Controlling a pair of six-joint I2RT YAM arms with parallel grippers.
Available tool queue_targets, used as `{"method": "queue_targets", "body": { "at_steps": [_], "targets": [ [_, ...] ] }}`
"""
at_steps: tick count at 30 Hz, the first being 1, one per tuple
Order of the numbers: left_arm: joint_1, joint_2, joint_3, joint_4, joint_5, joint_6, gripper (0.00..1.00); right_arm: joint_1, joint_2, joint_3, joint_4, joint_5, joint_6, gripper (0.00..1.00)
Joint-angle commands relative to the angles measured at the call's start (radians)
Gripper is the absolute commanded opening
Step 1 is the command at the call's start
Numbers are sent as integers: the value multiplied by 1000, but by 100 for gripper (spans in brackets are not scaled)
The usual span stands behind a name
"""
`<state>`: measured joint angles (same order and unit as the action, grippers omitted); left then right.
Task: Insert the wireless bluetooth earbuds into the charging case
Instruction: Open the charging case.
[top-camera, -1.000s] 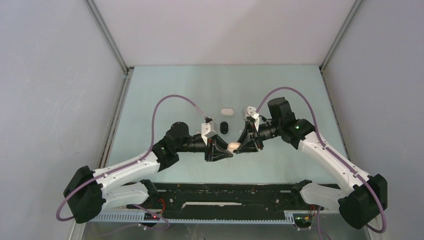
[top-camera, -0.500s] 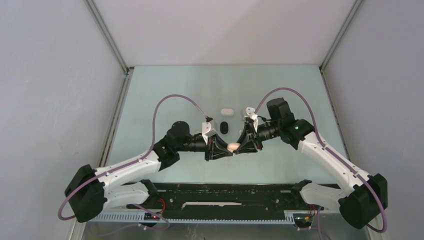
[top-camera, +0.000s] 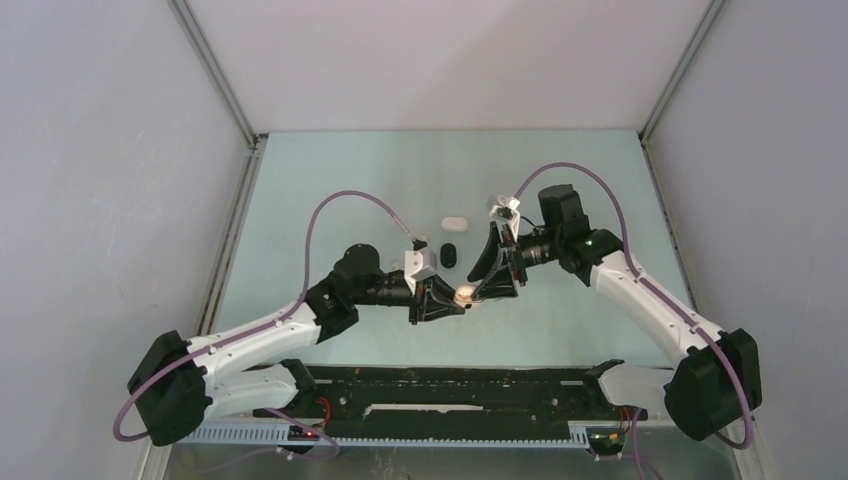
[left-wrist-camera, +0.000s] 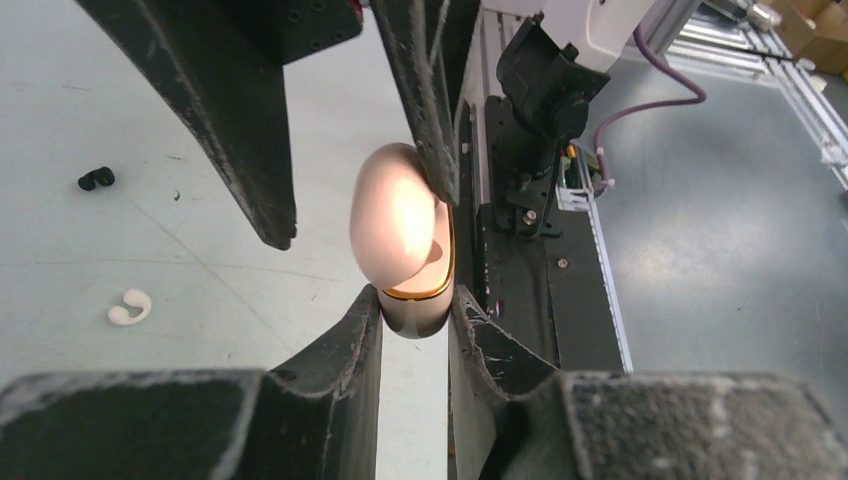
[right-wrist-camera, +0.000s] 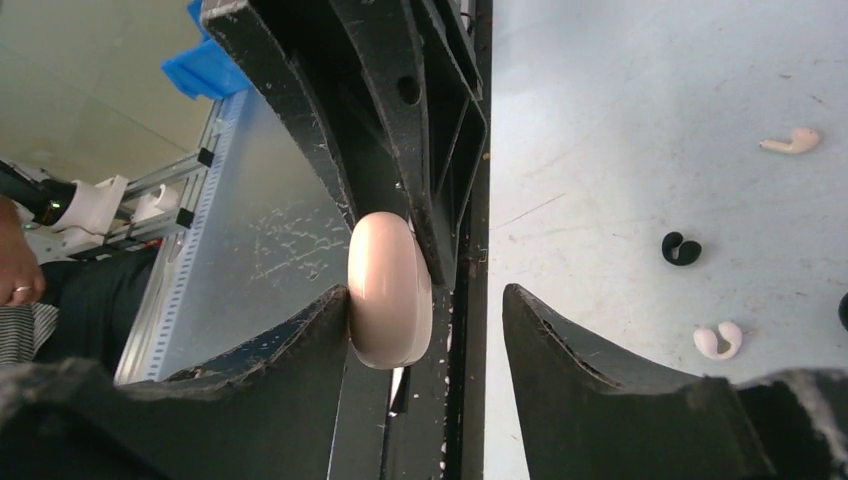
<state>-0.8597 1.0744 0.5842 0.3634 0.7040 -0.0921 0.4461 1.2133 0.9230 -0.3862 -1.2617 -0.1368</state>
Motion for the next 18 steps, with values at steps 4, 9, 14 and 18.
{"method": "queue_targets", "body": {
  "at_steps": [4,9,14,18],
  "targets": [
    [-26,-21,12,-12,6,59,0,-34,12,28,116,-75,123,60],
    [-26,-16,16,-15,9,56,0,-53,5,28,123,-86,132,60],
    [-25,-10,28,-39,-11,53,0,-83,-13,28,140,-143,132,60],
    [-24,-33,34,-78,-36,52,0,-138,-60,28,125,-172,109,61]
  ]
}}
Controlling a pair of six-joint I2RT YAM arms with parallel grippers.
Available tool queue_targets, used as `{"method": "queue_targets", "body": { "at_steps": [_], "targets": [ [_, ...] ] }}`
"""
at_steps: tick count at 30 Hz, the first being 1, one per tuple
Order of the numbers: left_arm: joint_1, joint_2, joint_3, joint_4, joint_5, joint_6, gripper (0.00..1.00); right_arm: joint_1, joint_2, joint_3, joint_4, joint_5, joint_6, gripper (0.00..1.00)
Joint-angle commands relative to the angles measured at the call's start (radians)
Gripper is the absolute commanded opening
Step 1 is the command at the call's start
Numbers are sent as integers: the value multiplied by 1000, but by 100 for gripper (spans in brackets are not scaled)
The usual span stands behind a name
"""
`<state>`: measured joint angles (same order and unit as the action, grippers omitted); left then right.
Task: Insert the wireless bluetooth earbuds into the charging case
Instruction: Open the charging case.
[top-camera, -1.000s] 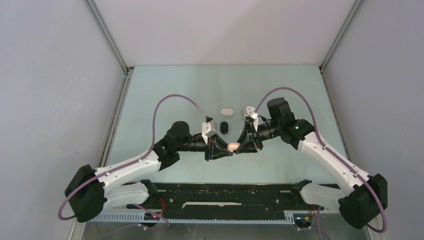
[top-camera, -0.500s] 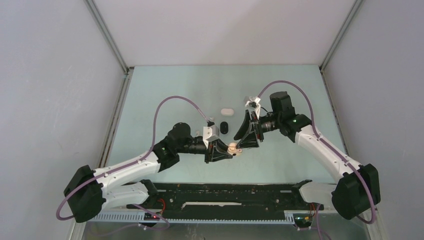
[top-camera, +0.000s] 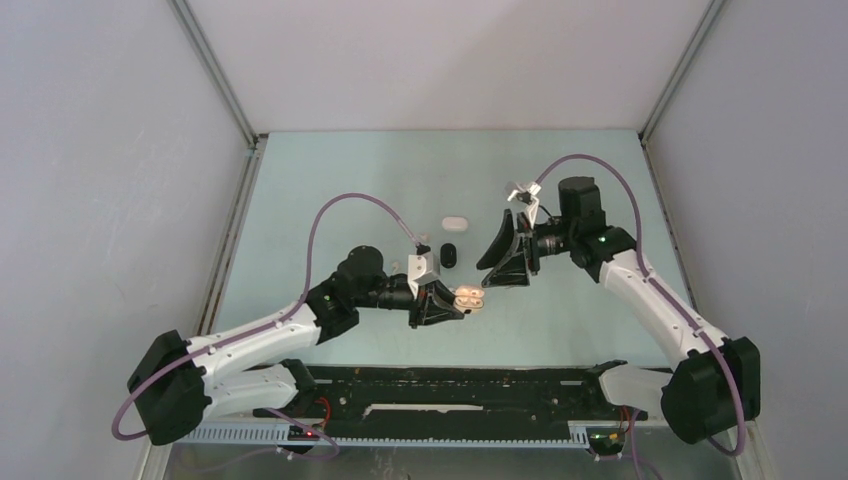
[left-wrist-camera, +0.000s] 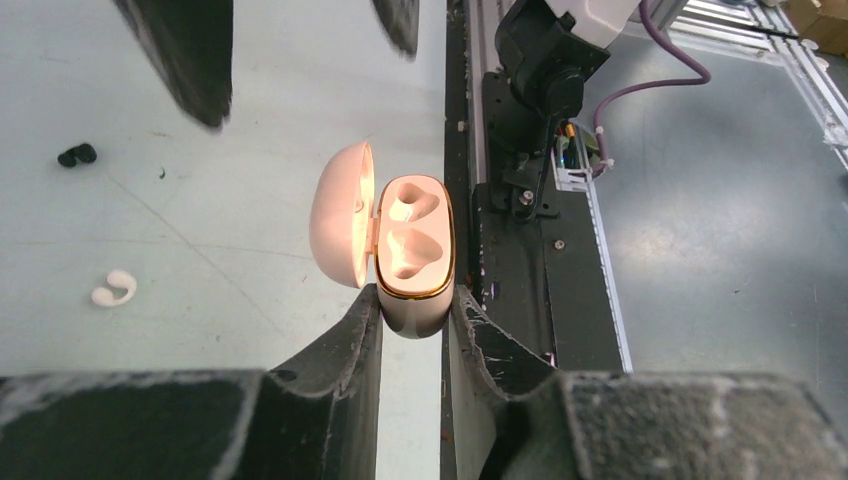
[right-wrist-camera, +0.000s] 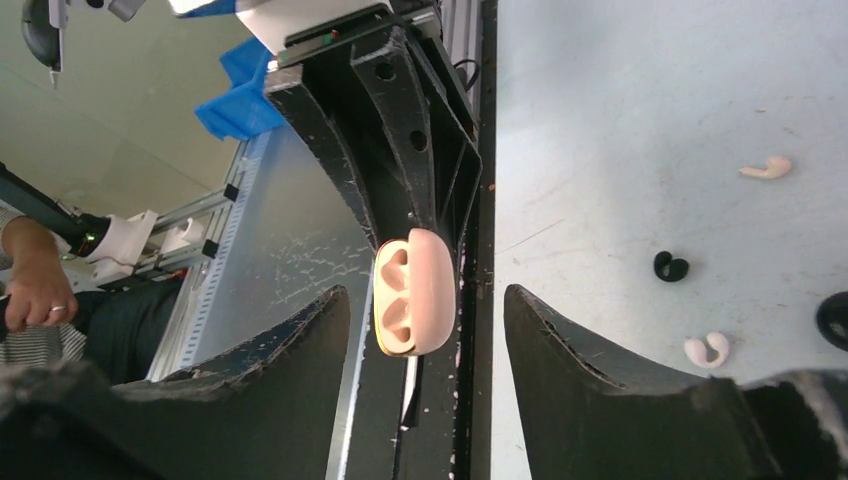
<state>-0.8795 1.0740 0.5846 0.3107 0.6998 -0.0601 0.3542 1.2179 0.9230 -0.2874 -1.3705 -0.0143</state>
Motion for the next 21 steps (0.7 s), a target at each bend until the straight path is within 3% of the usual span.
{"method": "queue_targets", "body": {
  "at_steps": [1,5,13,16,21],
  "targets": [
    [-3,-50,34,-43,-45,25,0,-60,-84,28,-1,-44,-46,61],
    [-2,-156,11,-107,-137,29,0,-76,-110,28,-83,150,-162,60],
    [-1,-440,-67,-211,-403,-62,0,-31,11,52,5,484,-83,47],
    [-1,-528,-120,-203,-443,-86,0,58,96,112,-15,643,-104,41],
    [-3,-608,-114,-229,-458,-93,0,154,353,292,-75,685,-55,37]
  ]
}}
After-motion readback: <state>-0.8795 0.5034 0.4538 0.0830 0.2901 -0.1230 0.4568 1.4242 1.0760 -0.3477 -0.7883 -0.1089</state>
